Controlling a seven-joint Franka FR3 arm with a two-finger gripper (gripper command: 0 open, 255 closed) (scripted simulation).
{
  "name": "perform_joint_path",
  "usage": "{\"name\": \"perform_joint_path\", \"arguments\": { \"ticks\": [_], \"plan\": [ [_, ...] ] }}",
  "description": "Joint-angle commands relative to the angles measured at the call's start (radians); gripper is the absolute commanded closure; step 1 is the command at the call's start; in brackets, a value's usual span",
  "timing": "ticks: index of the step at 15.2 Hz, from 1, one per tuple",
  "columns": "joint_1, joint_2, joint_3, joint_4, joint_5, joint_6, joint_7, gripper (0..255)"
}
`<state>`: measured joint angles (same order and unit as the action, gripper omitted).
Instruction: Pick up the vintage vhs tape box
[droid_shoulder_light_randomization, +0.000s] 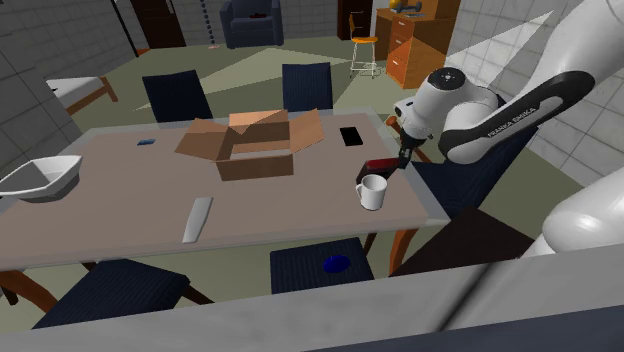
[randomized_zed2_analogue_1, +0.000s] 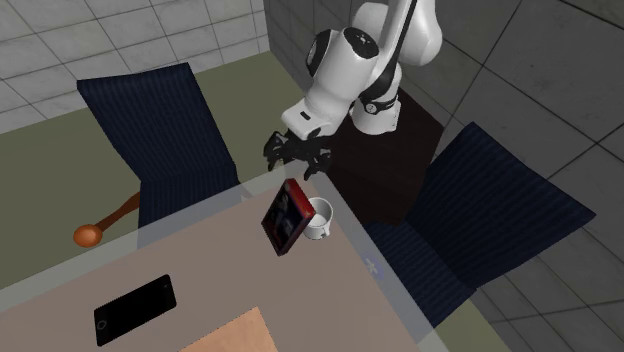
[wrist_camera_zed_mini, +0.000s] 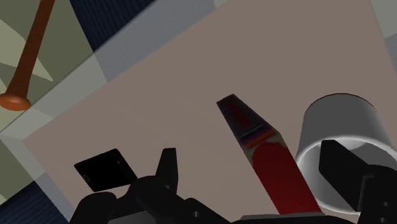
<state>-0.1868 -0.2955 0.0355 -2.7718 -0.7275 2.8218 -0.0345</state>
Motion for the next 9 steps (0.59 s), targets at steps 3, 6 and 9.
{"name": "perform_joint_path", "arguments": {
  "ticks": [3, 6, 9],
  "plan": [
    [-0.063, 0.068, 0.041, 0.009, -0.124, 0.066, 0.105, 0],
    [-0.121, 0.129, 0.078, 0.024, -0.262, 0.104, 0.229, 0],
    [-0.122, 0.129, 0.077, 0.023, -0.265, 0.106, 0.231, 255]
  ]
}}
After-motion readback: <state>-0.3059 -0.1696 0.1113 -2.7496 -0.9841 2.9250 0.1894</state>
